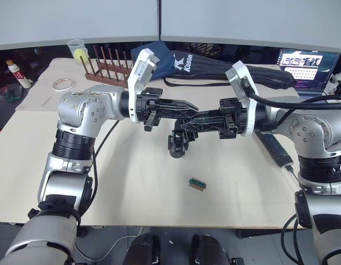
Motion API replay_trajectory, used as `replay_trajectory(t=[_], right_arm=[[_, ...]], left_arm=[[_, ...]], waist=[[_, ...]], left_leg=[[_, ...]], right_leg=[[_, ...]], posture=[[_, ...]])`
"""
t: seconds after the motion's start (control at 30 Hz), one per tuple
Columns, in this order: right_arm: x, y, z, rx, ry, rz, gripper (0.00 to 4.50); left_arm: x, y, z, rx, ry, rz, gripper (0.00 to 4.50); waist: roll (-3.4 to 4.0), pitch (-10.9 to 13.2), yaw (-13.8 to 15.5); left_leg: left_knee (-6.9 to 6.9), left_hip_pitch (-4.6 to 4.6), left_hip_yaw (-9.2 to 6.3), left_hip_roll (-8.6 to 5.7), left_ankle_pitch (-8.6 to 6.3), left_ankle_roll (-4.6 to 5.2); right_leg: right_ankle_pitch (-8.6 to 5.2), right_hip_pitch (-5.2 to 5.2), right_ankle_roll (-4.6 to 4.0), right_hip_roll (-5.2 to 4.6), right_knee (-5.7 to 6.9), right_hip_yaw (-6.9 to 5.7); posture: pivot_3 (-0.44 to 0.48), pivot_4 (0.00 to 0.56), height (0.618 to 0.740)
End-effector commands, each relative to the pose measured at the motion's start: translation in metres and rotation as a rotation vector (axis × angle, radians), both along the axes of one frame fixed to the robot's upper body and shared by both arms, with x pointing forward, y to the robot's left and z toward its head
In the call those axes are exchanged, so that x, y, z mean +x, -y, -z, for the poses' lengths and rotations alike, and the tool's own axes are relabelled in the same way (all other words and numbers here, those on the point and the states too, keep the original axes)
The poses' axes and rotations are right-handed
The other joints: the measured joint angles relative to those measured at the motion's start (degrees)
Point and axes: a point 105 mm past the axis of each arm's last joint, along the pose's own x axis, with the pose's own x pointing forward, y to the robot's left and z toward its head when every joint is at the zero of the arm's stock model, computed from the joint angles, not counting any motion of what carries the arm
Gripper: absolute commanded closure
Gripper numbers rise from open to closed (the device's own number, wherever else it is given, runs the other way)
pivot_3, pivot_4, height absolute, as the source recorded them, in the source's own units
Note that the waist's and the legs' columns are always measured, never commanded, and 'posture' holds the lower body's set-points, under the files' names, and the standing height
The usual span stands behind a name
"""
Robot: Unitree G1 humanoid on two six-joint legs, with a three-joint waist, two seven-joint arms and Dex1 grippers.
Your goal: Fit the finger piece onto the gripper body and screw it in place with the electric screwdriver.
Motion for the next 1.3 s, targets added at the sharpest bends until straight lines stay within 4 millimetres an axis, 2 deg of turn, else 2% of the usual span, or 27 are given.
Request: replay_trajectory(t=[0.03, 0.1, 0.17, 0.33, 0.47, 0.7, 1.0, 1.1, 1.2, 1.3], right_arm=[[-0.005, 0.005, -0.007, 0.012, 0.098, -0.004, 4.18], [-0.004, 0.007, -0.003, 0.014, 0.152, 0.004, 4.18], [-0.003, 0.009, 0.004, 0.012, 0.193, 0.008, 4.18], [0.0, 0.012, 0.02, -0.003, 0.229, 0.011, 4.18], [0.002, 0.013, 0.027, -0.007, 0.23, 0.011, 4.18], [0.005, 0.013, 0.034, -0.016, 0.227, 0.016, 4.18], [0.006, 0.012, 0.041, -0.015, 0.246, 0.011, 4.18], [0.007, 0.01, 0.046, -0.002, 0.277, -0.008, 4.18], [0.01, 0.006, 0.05, 0.024, 0.307, -0.023, 4.18], [0.017, 0.001, 0.052, 0.053, 0.338, -0.041, 4.18]], left_arm=[[0.013, -0.025, 0.008, 0.067, 0.103, -0.069, 1.91], [0.023, -0.047, 0.034, 0.173, 0.179, -0.119, 0.87], [0.031, -0.06, 0.059, 0.262, 0.233, -0.153, 0.01], [0.047, -0.064, 0.109, 0.36, 0.336, -0.218, 0.0], [0.06, -0.045, 0.136, 0.339, 0.337, -0.276, 0.0], [0.065, -0.014, 0.159, 0.306, 0.334, -0.272, 0.0], [0.071, 0.004, 0.165, 0.281, 0.339, -0.288, 0.0], [0.071, 0.008, 0.165, 0.264, 0.322, -0.283, 0.82], [0.07, 0.011, 0.168, 0.265, 0.323, -0.269, 2.19], [0.067, 0.012, 0.171, 0.278, 0.343, -0.238, 2.22]], waist=[[0.0, 0.0, -0.08], [0.01, 0.0, -0.22], [0.01, 0.0, -0.27], [-0.01, 0.0, 0.65], [-0.01, 0.01, 1.09], [-0.03, 0.01, 0.75], [-0.04, 0.02, 0.71], [-0.04, 0.02, 0.8], [-0.04, 0.02, 0.75], [-0.04, 0.02, 0.73]], left_leg=[[-0.01, 0.0, 0.0, 0.0, 0.0, -0.01], [-0.01, 0.0, 0.03, 0.0, 0.01, -0.01], [-0.02, 0.01, 0.04, 0.0, 0.01, -0.02], [0.07, -0.09, 0.02, -0.02, -0.01, 0.02], [0.14, -0.13, 0.01, -0.04, -0.07, 0.12], [0.15, -0.14, 0.03, -0.04, -0.1, 0.17], [0.16, -0.14, 0.01, -0.03, -0.12, 0.2], [0.17, -0.14, 0.01, -0.04, -0.12, 0.21], [0.2, -0.13, 0.01, -0.04, -0.13, 0.22], [0.2, -0.13, 0.0, -0.04, -0.13, 0.21]], right_leg=[[0.0, 0.0, 0.0, 0.01, 0.0, 0.0], [0.0, -0.02, 0.0, 0.0, 0.0, 0.01], [0.0, -0.03, -0.01, 0.0, -0.02, 0.01], [0.0, -0.05, 0.0, -0.04, -0.07, -0.04], [0.01, -0.05, 0.01, -0.1, -0.08, -0.06], [0.03, -0.05, 0.03, -0.1, -0.02, -0.08], [0.03, -0.05, 0.03, -0.12, -0.03, -0.08], [0.03, -0.03, 0.03, -0.13, -0.06, -0.1], [0.03, -0.02, 0.03, -0.13, -0.05, -0.11], [0.03, -0.02, 0.03, -0.13, -0.04, -0.12]], posture=[[0.0, 0.15, 0.73], [0.0, 0.15, 0.73], [0.0, 0.15, 0.73], [0.0, 0.15, 0.73], [0.0, 0.15, 0.73], [0.0, 0.15, 0.73], [0.0, 0.15, 0.73], [0.0, 0.15, 0.73], [0.0, 0.15, 0.73], [0.0, 0.15, 0.73]])
